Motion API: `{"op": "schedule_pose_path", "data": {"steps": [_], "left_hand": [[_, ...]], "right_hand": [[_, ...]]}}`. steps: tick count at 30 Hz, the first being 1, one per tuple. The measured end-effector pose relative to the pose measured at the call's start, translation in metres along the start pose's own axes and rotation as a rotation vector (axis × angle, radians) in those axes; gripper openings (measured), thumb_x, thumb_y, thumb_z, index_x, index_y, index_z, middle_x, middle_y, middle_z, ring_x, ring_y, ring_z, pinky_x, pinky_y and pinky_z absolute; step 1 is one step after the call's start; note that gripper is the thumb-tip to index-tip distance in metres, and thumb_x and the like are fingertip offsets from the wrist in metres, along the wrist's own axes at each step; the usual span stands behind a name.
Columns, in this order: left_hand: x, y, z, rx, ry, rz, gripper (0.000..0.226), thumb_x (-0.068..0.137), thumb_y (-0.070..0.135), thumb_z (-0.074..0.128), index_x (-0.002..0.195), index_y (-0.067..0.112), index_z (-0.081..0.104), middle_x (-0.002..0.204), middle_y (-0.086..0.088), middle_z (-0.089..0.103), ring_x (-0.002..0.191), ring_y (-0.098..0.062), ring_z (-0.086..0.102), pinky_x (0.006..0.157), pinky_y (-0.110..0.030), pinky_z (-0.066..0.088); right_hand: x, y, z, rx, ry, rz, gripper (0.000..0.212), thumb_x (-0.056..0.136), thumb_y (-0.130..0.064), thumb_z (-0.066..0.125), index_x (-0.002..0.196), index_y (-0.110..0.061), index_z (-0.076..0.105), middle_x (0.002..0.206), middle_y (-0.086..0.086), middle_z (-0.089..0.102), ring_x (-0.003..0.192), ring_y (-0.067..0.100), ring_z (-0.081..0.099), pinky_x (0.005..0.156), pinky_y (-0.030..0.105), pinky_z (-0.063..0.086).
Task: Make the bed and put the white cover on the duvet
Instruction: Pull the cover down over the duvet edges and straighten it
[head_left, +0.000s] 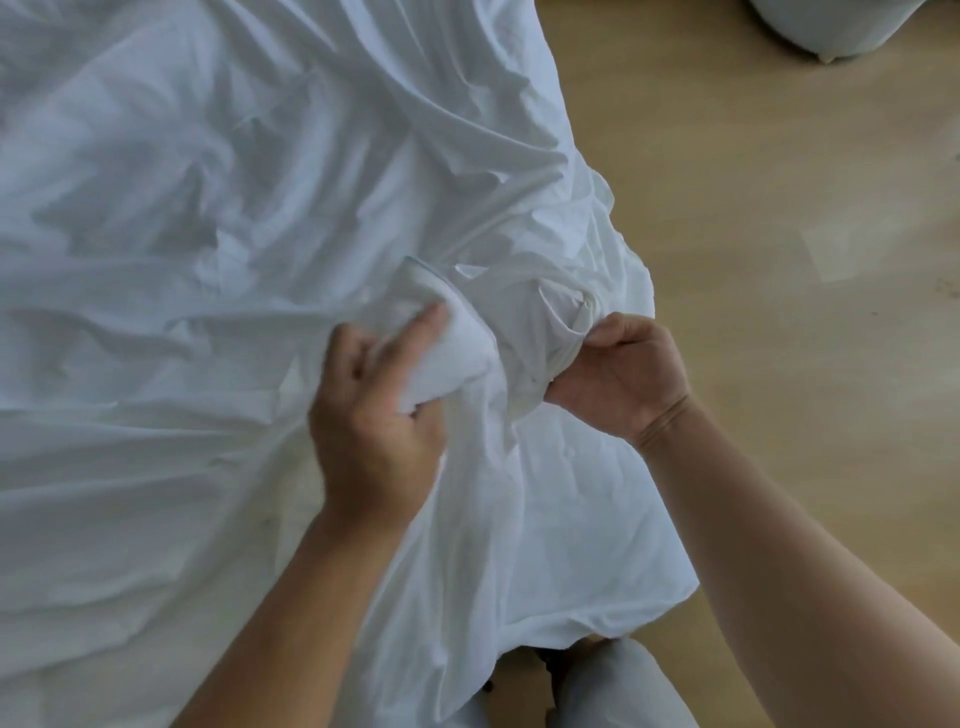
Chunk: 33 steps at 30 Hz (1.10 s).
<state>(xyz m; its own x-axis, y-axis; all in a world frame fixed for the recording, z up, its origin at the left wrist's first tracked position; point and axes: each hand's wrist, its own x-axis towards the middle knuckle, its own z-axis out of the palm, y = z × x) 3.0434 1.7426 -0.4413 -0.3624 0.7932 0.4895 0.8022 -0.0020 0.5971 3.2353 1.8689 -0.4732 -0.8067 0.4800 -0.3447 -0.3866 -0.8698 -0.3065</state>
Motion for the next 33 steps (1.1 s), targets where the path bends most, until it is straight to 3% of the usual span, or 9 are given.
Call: {"op": "schedule_pose_path", "data": {"steps": [4,7,11,15,18,23,28,30,33], "left_hand": [[0.008,-0.008,0.038,0.059,-0.130,-0.007,0.053,0.071,-0.002,0.063,0.116,0.023,0.078,0.087,0.003,0.036,0.066,-0.015,0.040,0.054,-0.027,0.040],[0.007,-0.003,0.051,0.056,-0.293,0.006,0.051,0.070,0.010,0.065,0.117,0.024,0.077,0.087,-0.001,0.044,0.065,-0.023,0.051,0.050,-0.032,0.050],[-0.002,0.016,0.065,-0.018,-0.481,0.012,0.052,0.082,0.044,0.058,0.128,0.022,0.069,0.100,-0.001,0.048,0.077,-0.019,0.056,0.059,-0.028,0.051],[-0.005,0.015,0.081,-0.121,-0.514,-0.030,0.045,0.090,0.026,0.051,0.130,0.012,0.066,0.103,0.000,0.046,0.081,-0.014,0.054,0.067,-0.022,0.047],[-0.009,0.012,0.091,-0.244,-0.587,-0.107,0.046,0.090,0.014,0.055,0.136,0.009,0.062,0.109,0.003,0.050,0.093,-0.010,0.057,0.080,-0.012,0.046],[-0.014,0.021,0.090,-0.485,-0.717,-0.358,0.050,0.077,0.020,0.066,0.127,0.022,0.066,0.120,0.010,0.062,0.116,0.000,0.057,0.100,-0.012,0.041],[-0.042,0.033,0.099,-0.476,-0.924,-0.589,0.027,0.086,0.031,0.072,0.111,0.031,0.062,0.106,0.019,0.067,0.100,0.002,0.063,0.087,-0.018,0.048],[-0.059,0.042,0.108,-0.521,-0.910,-0.776,0.030,0.078,0.048,0.072,0.099,0.028,0.065,0.096,0.014,0.069,0.090,-0.004,0.065,0.082,-0.023,0.049],[-0.077,0.055,0.116,-0.785,-0.838,-1.145,0.037,0.080,0.052,0.073,0.089,0.017,0.073,0.087,0.000,0.075,0.082,-0.013,0.068,0.074,-0.027,0.050]], "right_hand": [[0.002,-0.006,-0.010,-0.236,0.247,-0.028,0.054,0.072,0.012,0.051,0.124,0.004,0.064,0.127,0.027,0.059,0.110,0.040,0.064,0.087,0.049,0.060],[0.000,-0.011,-0.020,-0.411,0.301,0.002,0.039,0.083,0.013,0.051,0.116,0.003,0.067,0.115,0.023,0.066,0.097,0.033,0.071,0.080,0.043,0.062],[-0.004,-0.015,-0.029,-0.639,0.303,0.033,0.033,0.087,0.013,0.057,0.116,0.002,0.067,0.112,0.025,0.069,0.102,0.037,0.069,0.079,0.045,0.061],[-0.005,-0.013,-0.030,-0.707,0.400,0.061,0.034,0.088,0.013,0.065,0.120,0.005,0.065,0.119,0.028,0.067,0.107,0.041,0.068,0.087,0.050,0.059],[-0.004,-0.008,-0.028,-0.751,0.527,0.133,0.032,0.089,0.014,0.060,0.116,0.001,0.069,0.118,0.023,0.070,0.100,0.030,0.072,0.085,0.041,0.061],[-0.016,-0.001,-0.033,-0.915,0.686,0.157,0.025,0.088,0.003,0.061,0.106,-0.010,0.073,0.105,0.011,0.075,0.098,0.027,0.071,0.078,0.035,0.061],[-0.053,0.023,-0.049,-1.070,0.896,-0.002,0.019,0.083,0.001,0.045,0.082,-0.014,0.058,0.073,-0.003,0.056,0.064,0.014,0.048,0.049,0.021,0.040],[-0.070,0.031,-0.061,-1.170,0.952,-0.018,0.003,0.075,-0.012,0.044,0.074,-0.013,0.047,0.066,-0.004,0.044,0.060,0.016,0.036,0.048,0.027,0.031],[-0.092,0.043,-0.078,-1.178,1.039,-0.099,0.007,0.078,-0.013,0.044,0.073,-0.017,0.044,0.068,-0.006,0.043,0.061,0.015,0.036,0.053,0.027,0.032]]}}
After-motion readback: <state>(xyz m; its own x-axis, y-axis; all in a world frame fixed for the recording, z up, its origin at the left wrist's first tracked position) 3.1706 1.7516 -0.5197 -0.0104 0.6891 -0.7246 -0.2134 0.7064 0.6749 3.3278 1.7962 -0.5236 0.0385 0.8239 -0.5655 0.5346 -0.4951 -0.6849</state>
